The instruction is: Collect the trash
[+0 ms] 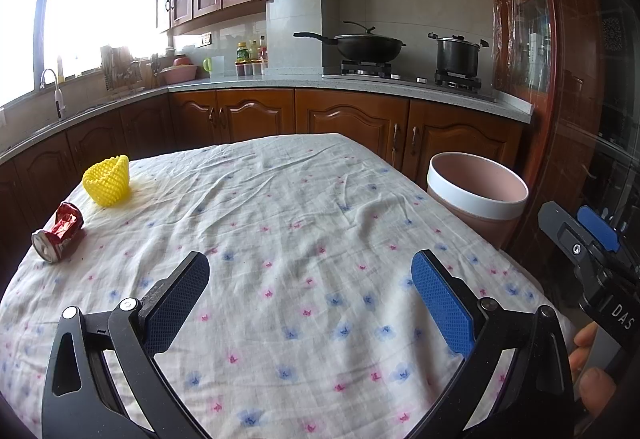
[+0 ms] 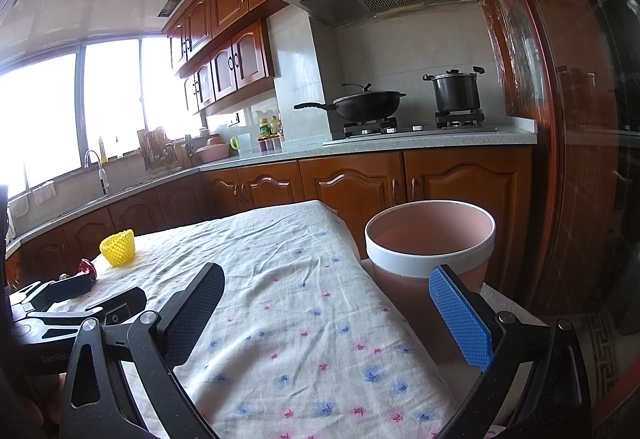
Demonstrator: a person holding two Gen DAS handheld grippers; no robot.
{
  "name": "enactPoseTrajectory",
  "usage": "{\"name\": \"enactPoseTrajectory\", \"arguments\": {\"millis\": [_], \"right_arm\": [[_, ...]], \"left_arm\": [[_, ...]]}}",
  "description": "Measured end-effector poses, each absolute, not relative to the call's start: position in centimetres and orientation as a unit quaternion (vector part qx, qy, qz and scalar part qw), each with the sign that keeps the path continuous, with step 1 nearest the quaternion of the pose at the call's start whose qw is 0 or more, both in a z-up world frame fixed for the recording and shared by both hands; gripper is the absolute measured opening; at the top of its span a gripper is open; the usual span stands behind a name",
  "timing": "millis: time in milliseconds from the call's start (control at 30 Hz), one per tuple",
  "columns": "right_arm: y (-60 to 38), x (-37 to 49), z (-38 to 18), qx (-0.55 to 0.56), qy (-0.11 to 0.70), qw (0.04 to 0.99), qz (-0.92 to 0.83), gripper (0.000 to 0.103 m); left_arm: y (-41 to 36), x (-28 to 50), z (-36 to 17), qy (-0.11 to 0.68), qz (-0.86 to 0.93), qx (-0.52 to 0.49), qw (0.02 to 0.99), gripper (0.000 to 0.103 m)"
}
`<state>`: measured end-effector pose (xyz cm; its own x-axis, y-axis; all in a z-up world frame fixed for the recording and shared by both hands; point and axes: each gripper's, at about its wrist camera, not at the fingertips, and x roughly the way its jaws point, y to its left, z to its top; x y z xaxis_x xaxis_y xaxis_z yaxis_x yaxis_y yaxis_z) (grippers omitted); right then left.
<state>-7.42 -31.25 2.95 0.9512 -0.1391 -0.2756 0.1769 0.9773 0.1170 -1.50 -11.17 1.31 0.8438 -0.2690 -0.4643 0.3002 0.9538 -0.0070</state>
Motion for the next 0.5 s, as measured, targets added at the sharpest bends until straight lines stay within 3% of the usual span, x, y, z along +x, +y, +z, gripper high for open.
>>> {"name": "enactPoseTrajectory", "arguments": {"millis": [500], "right_arm": [[-31.12,-7.38,2.85,0.073,0.136,0.985,-0.081,0.103]], "left_arm": [[-11.17,-1.51,1.26,0.238,-0.149,0.032,0.959,0.103]]}}
